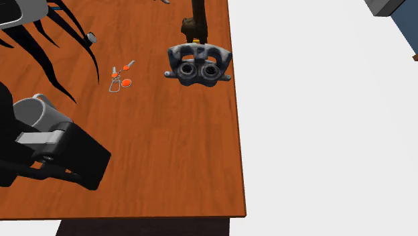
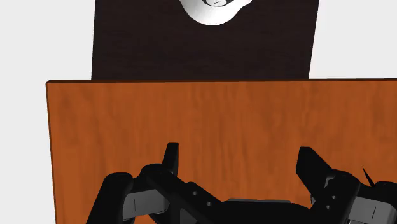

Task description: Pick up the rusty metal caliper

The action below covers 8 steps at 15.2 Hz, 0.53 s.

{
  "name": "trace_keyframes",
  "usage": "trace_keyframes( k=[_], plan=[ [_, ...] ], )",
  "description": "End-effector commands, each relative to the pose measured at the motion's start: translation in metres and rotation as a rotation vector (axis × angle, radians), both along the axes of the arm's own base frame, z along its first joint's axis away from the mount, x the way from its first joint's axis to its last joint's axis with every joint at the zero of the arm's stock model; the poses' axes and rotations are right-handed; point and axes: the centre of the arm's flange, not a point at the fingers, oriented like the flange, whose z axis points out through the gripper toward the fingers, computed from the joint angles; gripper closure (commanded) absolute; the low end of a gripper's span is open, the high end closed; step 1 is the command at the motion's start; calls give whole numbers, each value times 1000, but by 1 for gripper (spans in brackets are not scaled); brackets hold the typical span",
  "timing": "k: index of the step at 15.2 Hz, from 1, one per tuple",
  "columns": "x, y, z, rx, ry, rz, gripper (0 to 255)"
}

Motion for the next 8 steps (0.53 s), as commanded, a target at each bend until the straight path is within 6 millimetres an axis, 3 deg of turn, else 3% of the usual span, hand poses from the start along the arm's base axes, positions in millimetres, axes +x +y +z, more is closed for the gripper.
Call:
trace_keyframes(
  k=[1, 8],
  plan=[
    [0, 0, 0, 0, 0, 0, 0],
    [79, -6, -27, 6, -39, -239, 0]
  ],
)
